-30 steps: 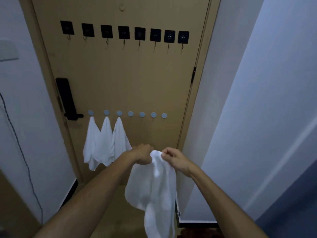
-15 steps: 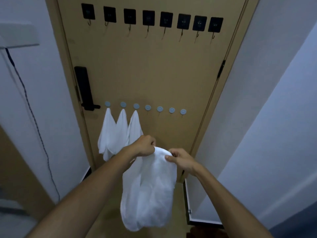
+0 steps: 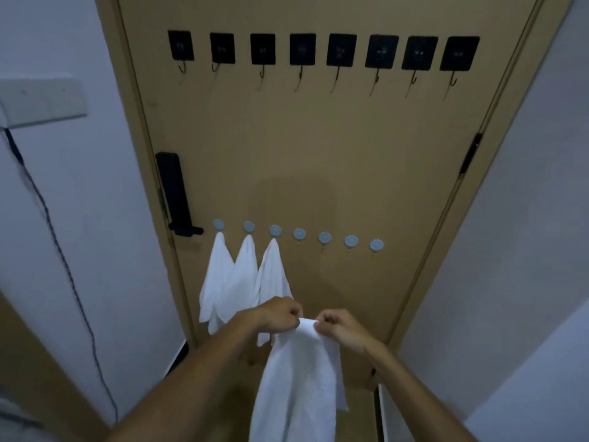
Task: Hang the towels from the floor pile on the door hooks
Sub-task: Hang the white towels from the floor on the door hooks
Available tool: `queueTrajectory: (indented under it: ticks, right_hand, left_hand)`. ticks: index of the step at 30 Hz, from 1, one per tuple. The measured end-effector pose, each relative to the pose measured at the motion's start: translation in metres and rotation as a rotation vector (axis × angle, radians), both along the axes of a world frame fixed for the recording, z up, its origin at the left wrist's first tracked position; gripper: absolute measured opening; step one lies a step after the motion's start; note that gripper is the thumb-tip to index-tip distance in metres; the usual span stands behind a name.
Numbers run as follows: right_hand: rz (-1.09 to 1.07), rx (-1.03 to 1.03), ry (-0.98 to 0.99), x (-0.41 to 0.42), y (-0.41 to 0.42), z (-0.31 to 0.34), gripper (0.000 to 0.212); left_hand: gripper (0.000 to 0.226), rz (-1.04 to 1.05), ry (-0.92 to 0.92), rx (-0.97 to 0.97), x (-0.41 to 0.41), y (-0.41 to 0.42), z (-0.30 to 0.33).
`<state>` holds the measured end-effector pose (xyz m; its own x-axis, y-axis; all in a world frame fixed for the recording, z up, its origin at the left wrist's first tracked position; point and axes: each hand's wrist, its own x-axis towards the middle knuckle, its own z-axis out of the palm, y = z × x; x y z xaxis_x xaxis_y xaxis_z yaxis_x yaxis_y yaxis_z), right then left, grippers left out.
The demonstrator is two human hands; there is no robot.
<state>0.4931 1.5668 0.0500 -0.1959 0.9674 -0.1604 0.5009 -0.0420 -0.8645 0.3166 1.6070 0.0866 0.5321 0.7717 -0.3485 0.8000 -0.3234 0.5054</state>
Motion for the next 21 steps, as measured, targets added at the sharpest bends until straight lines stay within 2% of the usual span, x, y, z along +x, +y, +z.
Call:
queueTrajectory:
  ticks: [5,12,21]
  right_hand:
    - [0.067,-0.036,-0.079,0.028,0.048,-0.008,0.027]
    - [-0.009,-0.047,-0.132,0.067,0.101,-0.018,0.029]
    - [-0.126,-0.004,-0.153,0.092,0.18,-0.024,0.031]
  left_hand:
    - [0.02,-0.047,0.04,-0.006,0.026,0.047,-0.011]
    - [0.013,-0.05,-0.032,-0.044,0.069,0.099,-0.023]
    - [0.011,-0.143,-0.066,0.118,0.099,0.188,-0.042]
